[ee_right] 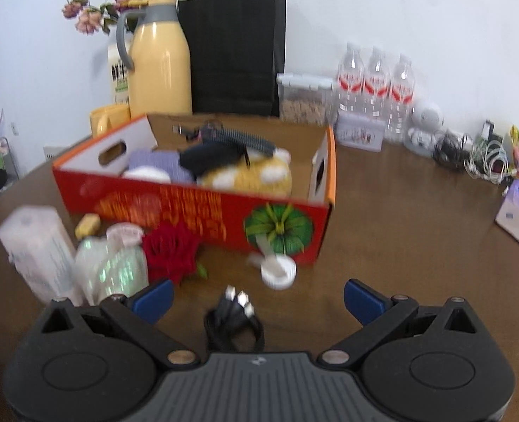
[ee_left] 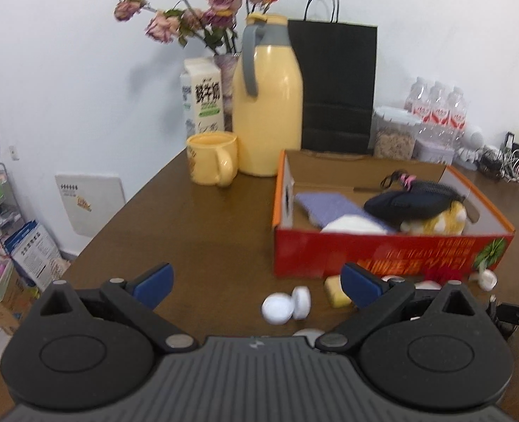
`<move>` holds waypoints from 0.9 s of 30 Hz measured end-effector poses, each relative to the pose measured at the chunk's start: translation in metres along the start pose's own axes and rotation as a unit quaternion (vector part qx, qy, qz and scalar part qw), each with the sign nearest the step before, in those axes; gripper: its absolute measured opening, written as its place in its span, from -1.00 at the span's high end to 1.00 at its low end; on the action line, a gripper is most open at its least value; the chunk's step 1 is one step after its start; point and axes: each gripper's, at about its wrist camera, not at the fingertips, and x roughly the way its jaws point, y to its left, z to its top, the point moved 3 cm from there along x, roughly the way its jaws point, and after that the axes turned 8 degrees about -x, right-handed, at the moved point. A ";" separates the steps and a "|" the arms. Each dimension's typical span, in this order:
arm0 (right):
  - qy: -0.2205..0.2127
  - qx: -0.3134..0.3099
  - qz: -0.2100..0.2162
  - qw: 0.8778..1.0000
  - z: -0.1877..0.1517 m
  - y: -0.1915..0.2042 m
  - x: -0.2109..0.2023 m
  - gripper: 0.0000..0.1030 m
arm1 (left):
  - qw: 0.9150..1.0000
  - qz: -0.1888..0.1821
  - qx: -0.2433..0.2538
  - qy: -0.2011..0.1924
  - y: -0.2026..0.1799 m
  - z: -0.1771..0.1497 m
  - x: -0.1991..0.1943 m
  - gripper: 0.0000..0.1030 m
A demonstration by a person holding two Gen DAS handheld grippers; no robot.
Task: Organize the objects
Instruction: 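Move the left tool to the white bottle caps and the right tool to the black USB cable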
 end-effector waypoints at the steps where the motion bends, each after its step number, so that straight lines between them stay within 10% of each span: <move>1: 0.008 0.000 0.001 1.000 -0.005 0.001 0.002 -1.00 | 1.000 0.002 -0.001 0.004 0.003 -0.004 0.000 -1.00; 8: 0.035 -0.008 -0.001 0.999 -0.026 0.007 0.012 -0.96 | 1.000 0.018 0.005 0.024 0.024 -0.029 0.001 -1.00; 15: 0.026 -0.001 0.016 1.000 -0.027 0.008 0.015 -0.57 | 0.999 0.032 0.007 0.039 0.040 -0.044 0.003 -1.00; 20: 0.012 0.003 0.037 0.999 -0.023 0.009 0.014 0.16 | 0.998 0.033 0.013 0.048 0.045 -0.049 0.007 -1.00; 27: -0.003 -0.009 0.031 0.999 -0.025 0.014 0.012 0.26 | 0.998 0.025 0.017 0.059 0.045 -0.054 0.015 -1.00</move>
